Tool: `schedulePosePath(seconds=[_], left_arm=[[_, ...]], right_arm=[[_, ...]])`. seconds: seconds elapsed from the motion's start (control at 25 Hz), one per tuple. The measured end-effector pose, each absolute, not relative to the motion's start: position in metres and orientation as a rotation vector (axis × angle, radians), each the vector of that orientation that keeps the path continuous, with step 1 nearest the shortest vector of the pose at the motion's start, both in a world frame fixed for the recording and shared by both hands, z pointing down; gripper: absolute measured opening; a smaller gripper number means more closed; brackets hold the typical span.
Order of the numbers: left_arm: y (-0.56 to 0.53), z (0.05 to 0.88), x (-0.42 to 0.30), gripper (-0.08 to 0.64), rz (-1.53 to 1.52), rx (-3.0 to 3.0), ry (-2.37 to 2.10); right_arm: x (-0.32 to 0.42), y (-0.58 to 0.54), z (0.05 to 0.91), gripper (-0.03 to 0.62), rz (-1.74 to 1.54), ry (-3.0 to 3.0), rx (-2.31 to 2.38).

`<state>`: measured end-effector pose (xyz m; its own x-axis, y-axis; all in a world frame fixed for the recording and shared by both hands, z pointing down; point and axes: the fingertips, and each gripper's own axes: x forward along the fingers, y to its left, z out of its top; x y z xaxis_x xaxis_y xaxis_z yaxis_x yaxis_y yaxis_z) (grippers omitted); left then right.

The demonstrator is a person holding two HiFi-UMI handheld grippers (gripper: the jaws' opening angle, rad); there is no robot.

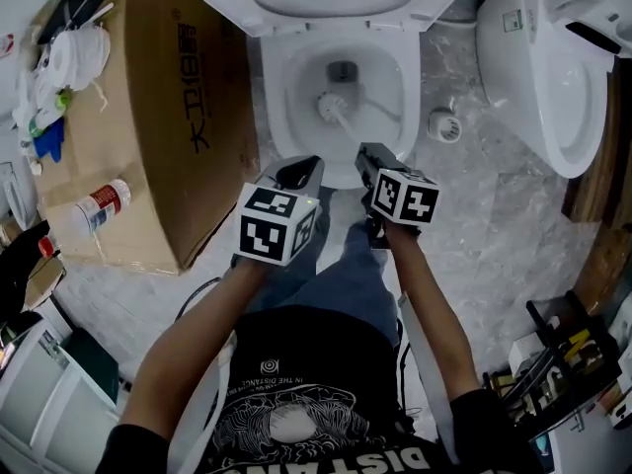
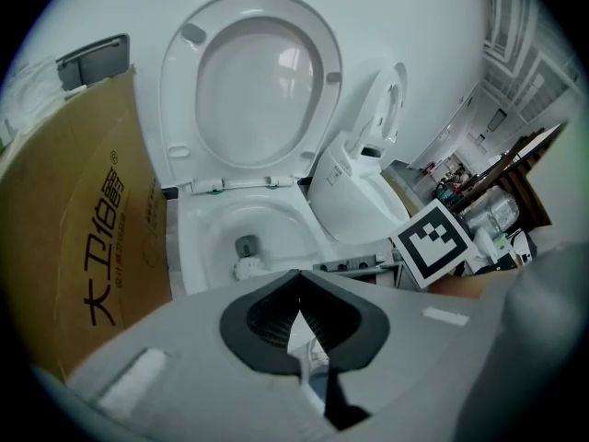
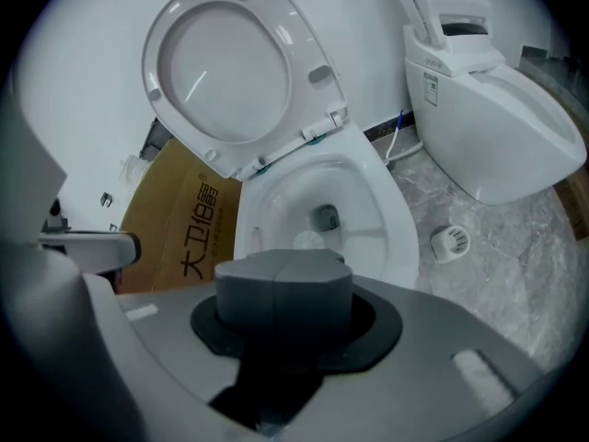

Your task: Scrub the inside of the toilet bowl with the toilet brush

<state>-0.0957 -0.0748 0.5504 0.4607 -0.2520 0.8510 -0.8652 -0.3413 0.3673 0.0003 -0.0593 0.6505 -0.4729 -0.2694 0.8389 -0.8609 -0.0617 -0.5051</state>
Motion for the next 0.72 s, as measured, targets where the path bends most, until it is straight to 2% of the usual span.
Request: schedulePosePath(seconds=[0.72], left_arm=[[-0.089, 0.566, -0.106, 0.001, 0.934, 1.856, -0.864]], right_arm=[[0.007, -0.112, 0.701, 0.150, 1.529, -1.631, 1.361]])
